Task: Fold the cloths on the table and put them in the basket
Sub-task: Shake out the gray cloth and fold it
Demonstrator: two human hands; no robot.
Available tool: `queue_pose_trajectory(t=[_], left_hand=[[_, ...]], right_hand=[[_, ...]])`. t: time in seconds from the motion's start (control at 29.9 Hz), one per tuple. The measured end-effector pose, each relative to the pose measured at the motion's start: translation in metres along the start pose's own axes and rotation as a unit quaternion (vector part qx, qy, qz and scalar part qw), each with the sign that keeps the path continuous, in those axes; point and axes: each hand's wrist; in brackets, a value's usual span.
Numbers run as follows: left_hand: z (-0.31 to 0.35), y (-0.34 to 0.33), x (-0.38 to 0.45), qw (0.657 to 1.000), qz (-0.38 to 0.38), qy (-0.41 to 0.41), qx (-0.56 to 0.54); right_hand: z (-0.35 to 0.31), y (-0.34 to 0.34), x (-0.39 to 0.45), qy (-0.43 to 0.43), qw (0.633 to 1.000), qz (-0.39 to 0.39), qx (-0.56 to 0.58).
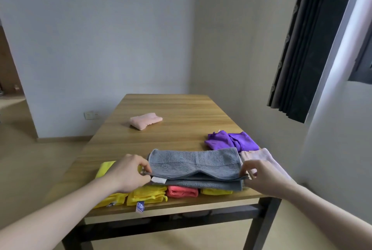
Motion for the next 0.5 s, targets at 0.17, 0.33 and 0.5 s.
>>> queue_pose_trajectory(t=[0.17, 0.33, 0.5], left_hand=[[0.006, -0.009, 0.006, 0.998, 0.038, 0.004, -0.056], [0.024, -0.023, 0.029, 0.989, 0.070, -0.003, -0.127], [-0.006, -0.038, 0.041, 0.956, 0.090, 0.085, -0.267]], right_hand=[[-0.005, -0.003, -0.003, 0.004, 0.999, -0.013, 0.052], [-0.003, -0.010, 0.027, -0.043, 0.975, 0.069, 0.206], [-0.004, -0.014, 0.049, -0.129, 0.947, 0.011, 0.293]])
Point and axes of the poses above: each hand's wrist, its own x-axis towards the middle knuckle, its own y-axis out of the back of the hand, z = x × y, and after that the axes turned 15 degrees about -z, right-handed
